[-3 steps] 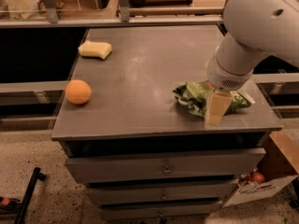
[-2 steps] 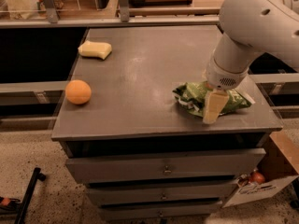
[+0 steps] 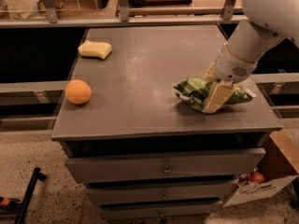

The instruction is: Pick green jalapeno chip bag

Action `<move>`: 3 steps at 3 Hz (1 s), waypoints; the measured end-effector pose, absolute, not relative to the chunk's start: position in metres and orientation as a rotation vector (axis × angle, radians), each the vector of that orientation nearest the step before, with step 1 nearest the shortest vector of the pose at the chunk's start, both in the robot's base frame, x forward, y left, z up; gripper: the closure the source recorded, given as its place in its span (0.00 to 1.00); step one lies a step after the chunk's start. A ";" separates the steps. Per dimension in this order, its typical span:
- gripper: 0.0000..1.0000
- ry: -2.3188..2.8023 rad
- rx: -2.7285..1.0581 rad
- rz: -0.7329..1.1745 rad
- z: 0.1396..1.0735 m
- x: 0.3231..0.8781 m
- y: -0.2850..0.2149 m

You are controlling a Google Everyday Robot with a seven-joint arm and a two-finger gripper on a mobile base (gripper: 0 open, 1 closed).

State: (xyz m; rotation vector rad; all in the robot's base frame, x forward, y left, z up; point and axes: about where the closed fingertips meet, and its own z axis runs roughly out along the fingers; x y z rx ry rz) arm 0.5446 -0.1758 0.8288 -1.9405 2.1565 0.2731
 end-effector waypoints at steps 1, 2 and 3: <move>0.87 2.033 -1.915 0.386 0.869 0.539 -0.173; 1.00 1.950 -1.868 0.383 0.914 0.534 -0.177; 1.00 1.940 -1.860 0.377 0.917 0.538 -0.175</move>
Offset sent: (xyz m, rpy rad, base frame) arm -0.0246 -0.0122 0.1465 0.2609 -0.1549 0.0635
